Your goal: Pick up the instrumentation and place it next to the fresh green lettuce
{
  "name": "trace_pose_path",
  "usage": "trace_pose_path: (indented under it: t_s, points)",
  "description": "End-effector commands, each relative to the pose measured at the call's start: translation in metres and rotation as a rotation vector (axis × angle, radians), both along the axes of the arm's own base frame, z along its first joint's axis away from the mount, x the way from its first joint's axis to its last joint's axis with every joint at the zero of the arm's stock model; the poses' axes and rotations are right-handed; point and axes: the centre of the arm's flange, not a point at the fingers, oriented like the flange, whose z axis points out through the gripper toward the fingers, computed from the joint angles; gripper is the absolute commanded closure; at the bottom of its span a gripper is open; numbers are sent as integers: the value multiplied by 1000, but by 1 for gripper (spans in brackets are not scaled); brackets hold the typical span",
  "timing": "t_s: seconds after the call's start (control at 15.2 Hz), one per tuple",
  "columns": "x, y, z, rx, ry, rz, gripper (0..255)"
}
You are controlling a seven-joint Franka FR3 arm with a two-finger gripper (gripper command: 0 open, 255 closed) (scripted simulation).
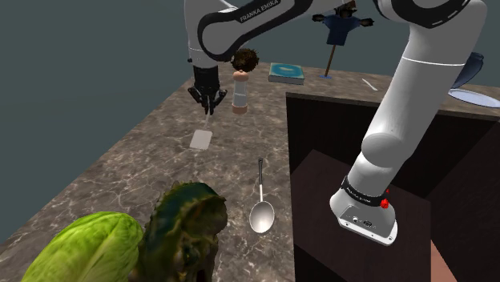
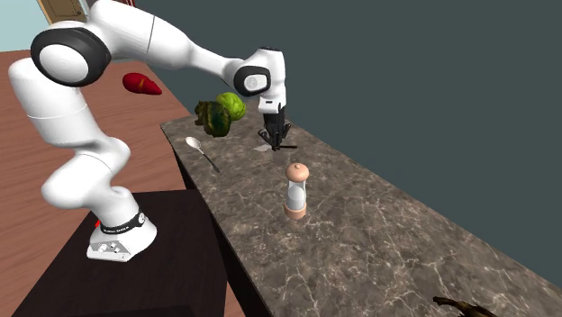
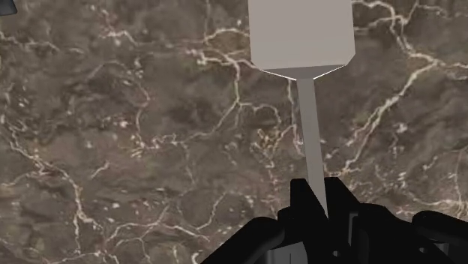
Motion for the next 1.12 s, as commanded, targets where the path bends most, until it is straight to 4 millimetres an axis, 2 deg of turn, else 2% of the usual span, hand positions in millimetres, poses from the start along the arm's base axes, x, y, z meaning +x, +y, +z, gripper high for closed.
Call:
trace_pose_path:
  t_s: [0.0,1.06]
  points:
    - [0,0,10,0,0,0,255]
    - [0,0,95,0,0,0,255]
